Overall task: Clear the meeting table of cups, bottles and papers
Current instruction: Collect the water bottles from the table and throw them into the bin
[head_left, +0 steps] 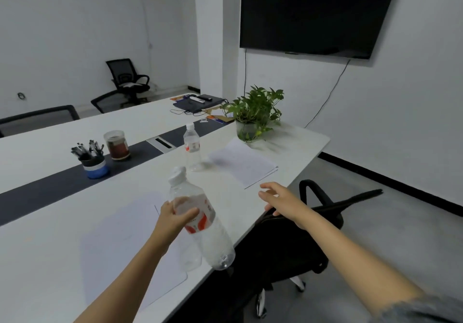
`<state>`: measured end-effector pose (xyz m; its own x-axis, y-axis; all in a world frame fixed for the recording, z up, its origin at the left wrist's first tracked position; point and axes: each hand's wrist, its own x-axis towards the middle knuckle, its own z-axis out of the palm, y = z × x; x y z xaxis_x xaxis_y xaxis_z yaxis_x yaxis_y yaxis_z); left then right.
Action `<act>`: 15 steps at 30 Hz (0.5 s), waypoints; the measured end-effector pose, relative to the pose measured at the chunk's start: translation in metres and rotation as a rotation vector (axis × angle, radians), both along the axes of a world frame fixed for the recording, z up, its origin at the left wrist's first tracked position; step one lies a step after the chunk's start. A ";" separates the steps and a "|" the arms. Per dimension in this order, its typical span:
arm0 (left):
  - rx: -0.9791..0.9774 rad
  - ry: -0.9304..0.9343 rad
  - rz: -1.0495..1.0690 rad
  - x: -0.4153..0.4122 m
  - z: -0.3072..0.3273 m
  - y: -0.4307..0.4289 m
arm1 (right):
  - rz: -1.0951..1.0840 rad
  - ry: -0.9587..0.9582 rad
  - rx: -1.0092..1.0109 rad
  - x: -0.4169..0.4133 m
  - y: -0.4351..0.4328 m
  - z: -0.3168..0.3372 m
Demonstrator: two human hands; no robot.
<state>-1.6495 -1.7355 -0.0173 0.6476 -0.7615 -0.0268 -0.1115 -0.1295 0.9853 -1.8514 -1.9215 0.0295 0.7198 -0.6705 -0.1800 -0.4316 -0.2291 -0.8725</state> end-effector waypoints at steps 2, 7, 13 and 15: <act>0.015 0.003 0.083 0.008 -0.004 -0.005 | 0.025 0.003 0.005 0.014 -0.013 -0.008; 0.016 0.000 0.279 0.044 -0.010 -0.018 | 0.133 0.092 -0.031 0.072 -0.035 -0.025; 0.049 0.031 0.432 0.101 -0.031 -0.035 | 0.220 0.196 -0.163 0.135 -0.072 -0.021; 0.070 0.004 0.466 0.113 -0.034 -0.038 | 0.191 0.185 -0.175 0.155 -0.085 -0.020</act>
<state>-1.5365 -1.7739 -0.0514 0.9198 -0.3861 -0.0706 -0.0222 -0.2307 0.9728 -1.6963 -2.0062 0.0094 0.8014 -0.5589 -0.2132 -0.5139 -0.4608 -0.7236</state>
